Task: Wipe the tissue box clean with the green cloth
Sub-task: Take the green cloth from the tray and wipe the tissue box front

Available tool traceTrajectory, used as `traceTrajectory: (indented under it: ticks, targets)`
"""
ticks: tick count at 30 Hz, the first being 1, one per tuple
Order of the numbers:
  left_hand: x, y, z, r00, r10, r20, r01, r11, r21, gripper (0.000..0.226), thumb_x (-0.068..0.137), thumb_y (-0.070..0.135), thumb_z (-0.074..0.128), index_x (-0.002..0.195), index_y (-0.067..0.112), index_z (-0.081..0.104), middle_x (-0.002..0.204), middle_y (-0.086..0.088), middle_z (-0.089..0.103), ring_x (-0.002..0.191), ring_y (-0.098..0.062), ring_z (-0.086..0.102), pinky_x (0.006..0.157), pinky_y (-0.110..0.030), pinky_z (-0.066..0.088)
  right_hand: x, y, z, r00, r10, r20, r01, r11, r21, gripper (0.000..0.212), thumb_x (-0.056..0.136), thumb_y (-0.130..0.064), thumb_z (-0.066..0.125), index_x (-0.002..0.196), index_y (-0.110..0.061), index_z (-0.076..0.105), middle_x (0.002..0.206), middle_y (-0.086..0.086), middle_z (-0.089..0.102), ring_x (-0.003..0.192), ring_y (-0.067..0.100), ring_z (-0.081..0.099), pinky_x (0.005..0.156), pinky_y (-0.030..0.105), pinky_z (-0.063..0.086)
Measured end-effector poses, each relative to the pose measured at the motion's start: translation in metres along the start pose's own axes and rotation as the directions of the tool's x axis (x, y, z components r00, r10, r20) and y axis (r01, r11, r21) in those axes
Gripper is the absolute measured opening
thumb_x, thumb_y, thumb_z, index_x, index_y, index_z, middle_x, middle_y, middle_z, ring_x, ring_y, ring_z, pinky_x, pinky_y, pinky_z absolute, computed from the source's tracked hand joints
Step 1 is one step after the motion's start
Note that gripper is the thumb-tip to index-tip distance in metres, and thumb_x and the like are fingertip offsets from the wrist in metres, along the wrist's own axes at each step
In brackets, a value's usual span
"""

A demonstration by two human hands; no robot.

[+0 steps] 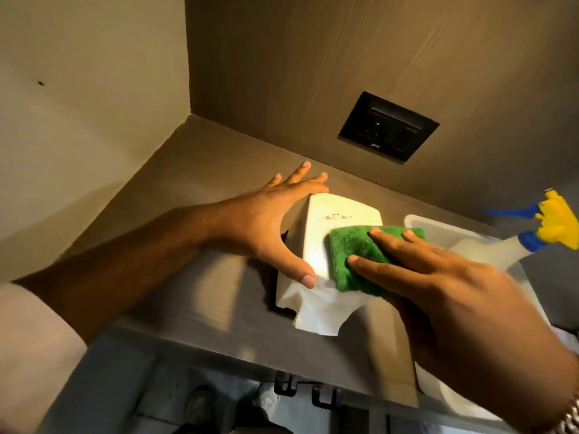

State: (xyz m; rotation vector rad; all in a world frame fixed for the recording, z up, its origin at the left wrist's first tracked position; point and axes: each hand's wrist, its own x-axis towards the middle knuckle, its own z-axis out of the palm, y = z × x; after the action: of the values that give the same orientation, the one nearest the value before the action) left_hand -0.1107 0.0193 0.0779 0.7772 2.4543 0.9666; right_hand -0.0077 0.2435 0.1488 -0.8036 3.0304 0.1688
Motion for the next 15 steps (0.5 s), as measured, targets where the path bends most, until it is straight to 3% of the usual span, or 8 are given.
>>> traceTrajectory:
  ticks: [3, 6, 8, 12, 15]
  targets:
    - [0.001, -0.004, 0.003, 1.0, -0.011, -0.005, 0.011, 0.998, -0.061, 0.133, 0.04, 0.065, 0.084, 0.146, 0.049, 0.004, 0.159, 0.021, -0.019, 0.148, -0.025, -0.015, 0.119, -0.058, 0.008, 0.026, -0.006, 0.001, 0.999, -0.022, -0.026, 0.021, 1.0, -0.015, 0.062, 0.075, -0.023, 0.063, 0.13, -0.045, 0.045, 0.145, -0.003, 0.046, 0.125, 0.035, 0.051, 0.063, 0.05, 0.06]
    - [0.002, -0.003, 0.004, 1.0, -0.005, -0.009, 0.005, 0.998, -0.069, 0.132, 0.044, 0.059, 0.088, 0.146, 0.049, 0.004, 0.159, 0.021, -0.019, 0.148, -0.026, -0.014, 0.12, -0.057, 0.009, 0.032, 0.001, 0.0, 0.995, 0.097, -0.006, -0.097, 0.995, -0.024, 0.063, 0.078, -0.022, 0.064, 0.132, -0.046, 0.043, 0.148, -0.004, 0.042, 0.126, 0.034, 0.05, 0.071, 0.052, 0.059]
    - [0.003, -0.004, 0.004, 1.0, -0.002, -0.014, 0.001, 0.996, -0.088, 0.132, 0.044, 0.058, 0.088, 0.146, 0.047, 0.006, 0.159, 0.021, -0.018, 0.149, -0.026, -0.014, 0.119, -0.058, 0.009, 0.015, -0.001, -0.002, 0.989, 0.146, 0.011, -0.145, 0.989, -0.042, 0.067, 0.072, -0.022, 0.071, 0.13, -0.044, 0.047, 0.145, -0.001, 0.047, 0.121, 0.036, 0.055, 0.068, 0.054, 0.06]
    - [0.005, -0.01, 0.01, 1.0, 0.005, -0.027, -0.009, 0.985, -0.172, 0.135, 0.038, 0.06, 0.087, 0.145, 0.05, 0.007, 0.161, 0.018, -0.016, 0.15, -0.026, -0.01, 0.119, -0.058, 0.012, 0.009, -0.022, 0.004, 0.998, 0.062, -0.007, -0.062, 0.998, -0.014, 0.071, 0.07, -0.028, 0.073, 0.132, -0.045, 0.043, 0.146, -0.002, 0.046, 0.126, 0.036, 0.05, 0.069, 0.052, 0.06]
    - [0.008, -0.011, 0.013, 0.999, 0.023, -0.04, -0.032, 0.975, -0.221, 0.135, 0.035, 0.064, 0.086, 0.137, 0.063, -0.002, 0.162, 0.014, -0.013, 0.15, -0.025, -0.002, 0.12, -0.053, 0.015, 0.041, -0.022, 0.009, 0.987, 0.127, -0.1, -0.123, 0.991, 0.043, 0.064, 0.079, -0.026, 0.063, 0.135, -0.046, 0.038, 0.151, -0.003, 0.038, 0.133, 0.034, 0.042, 0.077, 0.049, 0.057]
